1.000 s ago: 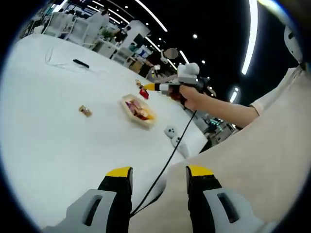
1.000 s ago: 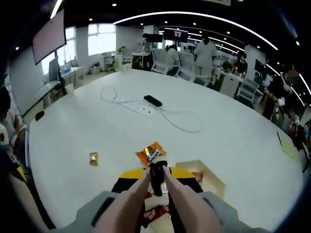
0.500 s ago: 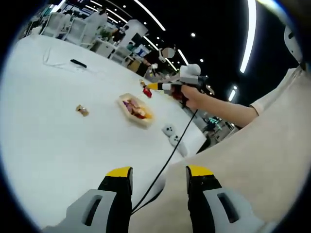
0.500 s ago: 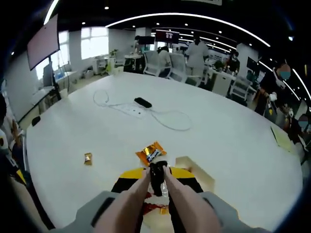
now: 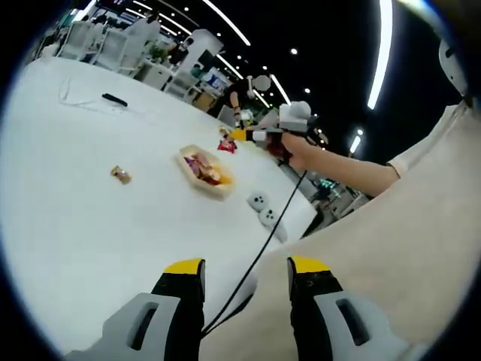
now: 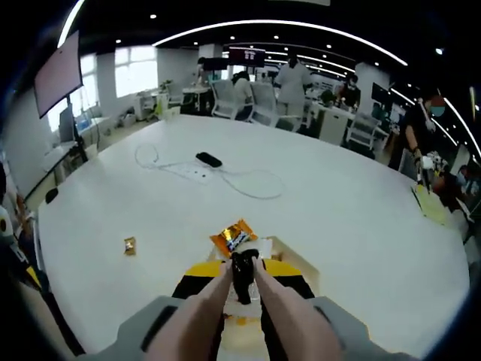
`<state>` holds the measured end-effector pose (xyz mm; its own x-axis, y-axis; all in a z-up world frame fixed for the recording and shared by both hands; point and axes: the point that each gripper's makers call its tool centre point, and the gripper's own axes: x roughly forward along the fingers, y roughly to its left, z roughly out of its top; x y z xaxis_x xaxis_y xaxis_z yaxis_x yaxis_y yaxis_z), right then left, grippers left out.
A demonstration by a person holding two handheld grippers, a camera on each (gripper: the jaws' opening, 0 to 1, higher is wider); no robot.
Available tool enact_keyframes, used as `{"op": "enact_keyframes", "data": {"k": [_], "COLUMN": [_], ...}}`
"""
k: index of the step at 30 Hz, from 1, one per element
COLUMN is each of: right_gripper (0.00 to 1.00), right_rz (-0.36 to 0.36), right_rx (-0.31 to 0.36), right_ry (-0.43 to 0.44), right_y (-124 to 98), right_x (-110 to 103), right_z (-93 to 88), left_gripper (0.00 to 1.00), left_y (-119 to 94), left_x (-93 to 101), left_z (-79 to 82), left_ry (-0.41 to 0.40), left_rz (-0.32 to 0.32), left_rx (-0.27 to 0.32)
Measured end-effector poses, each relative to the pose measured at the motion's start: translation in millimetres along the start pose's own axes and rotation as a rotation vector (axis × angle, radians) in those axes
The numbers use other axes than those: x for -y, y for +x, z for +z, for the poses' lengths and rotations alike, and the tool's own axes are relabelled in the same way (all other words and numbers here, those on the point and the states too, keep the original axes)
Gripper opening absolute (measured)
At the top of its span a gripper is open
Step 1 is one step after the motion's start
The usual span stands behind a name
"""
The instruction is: Place the target food into the container with the food tongs after gripping and lifting it, then release it inside without dropping or visibly crushing the food.
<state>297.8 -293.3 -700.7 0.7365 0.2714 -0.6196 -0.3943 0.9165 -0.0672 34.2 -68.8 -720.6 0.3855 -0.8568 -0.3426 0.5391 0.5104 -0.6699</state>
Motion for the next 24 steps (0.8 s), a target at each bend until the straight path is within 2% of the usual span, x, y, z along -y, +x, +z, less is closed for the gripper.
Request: {"op": "enact_keyframes", "data": {"k": [24], "right_gripper": [0.17], "right_rz": [-0.018], "right_rx": [-0.005], "right_ry": [0.013], "right_y": [-4.4], "right_x": [10.9], "right_z": [-5.9], "left_gripper": [0.43], "left_y": [3.9], "left_x": [1.9], "left_z": [-1.9], "left_ry": [0.001], "left_rz": [-0.007], "left_rx": [-0.004]}}
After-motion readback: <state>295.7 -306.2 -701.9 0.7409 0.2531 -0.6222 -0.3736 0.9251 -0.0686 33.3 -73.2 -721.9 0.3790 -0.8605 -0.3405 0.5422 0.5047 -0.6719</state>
